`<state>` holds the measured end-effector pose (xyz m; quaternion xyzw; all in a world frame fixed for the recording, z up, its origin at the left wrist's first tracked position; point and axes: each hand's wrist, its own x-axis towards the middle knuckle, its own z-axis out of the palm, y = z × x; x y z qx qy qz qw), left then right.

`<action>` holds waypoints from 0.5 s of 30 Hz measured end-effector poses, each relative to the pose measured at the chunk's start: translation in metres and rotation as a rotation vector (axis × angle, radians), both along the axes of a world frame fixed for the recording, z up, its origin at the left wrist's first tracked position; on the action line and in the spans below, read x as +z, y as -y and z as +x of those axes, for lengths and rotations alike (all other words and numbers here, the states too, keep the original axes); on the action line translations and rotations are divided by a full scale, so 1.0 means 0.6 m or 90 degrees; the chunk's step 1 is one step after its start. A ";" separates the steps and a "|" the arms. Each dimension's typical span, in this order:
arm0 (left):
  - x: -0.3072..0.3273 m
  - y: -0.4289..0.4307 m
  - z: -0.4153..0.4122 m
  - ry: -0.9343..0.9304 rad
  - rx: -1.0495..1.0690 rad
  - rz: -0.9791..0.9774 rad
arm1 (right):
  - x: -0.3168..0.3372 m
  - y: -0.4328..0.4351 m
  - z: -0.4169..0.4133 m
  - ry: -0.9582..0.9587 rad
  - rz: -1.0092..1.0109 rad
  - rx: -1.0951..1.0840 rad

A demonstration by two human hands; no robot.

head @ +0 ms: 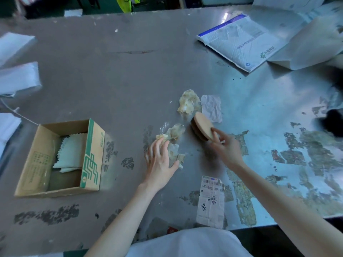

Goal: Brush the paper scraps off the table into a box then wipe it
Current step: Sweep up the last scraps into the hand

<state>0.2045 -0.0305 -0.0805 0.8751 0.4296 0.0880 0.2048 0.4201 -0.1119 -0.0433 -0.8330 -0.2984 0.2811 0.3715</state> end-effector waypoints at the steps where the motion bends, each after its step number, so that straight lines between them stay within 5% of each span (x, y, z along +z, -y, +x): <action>1: 0.000 0.002 -0.001 0.009 0.008 -0.007 | 0.001 0.010 -0.013 -0.006 -0.002 0.029; 8: -0.001 0.013 -0.017 0.032 0.045 -0.025 | 0.001 0.045 -0.059 -0.094 0.010 0.126; 15: -0.004 0.013 -0.021 0.007 0.041 -0.021 | 0.033 -0.024 0.008 -0.066 0.099 -0.018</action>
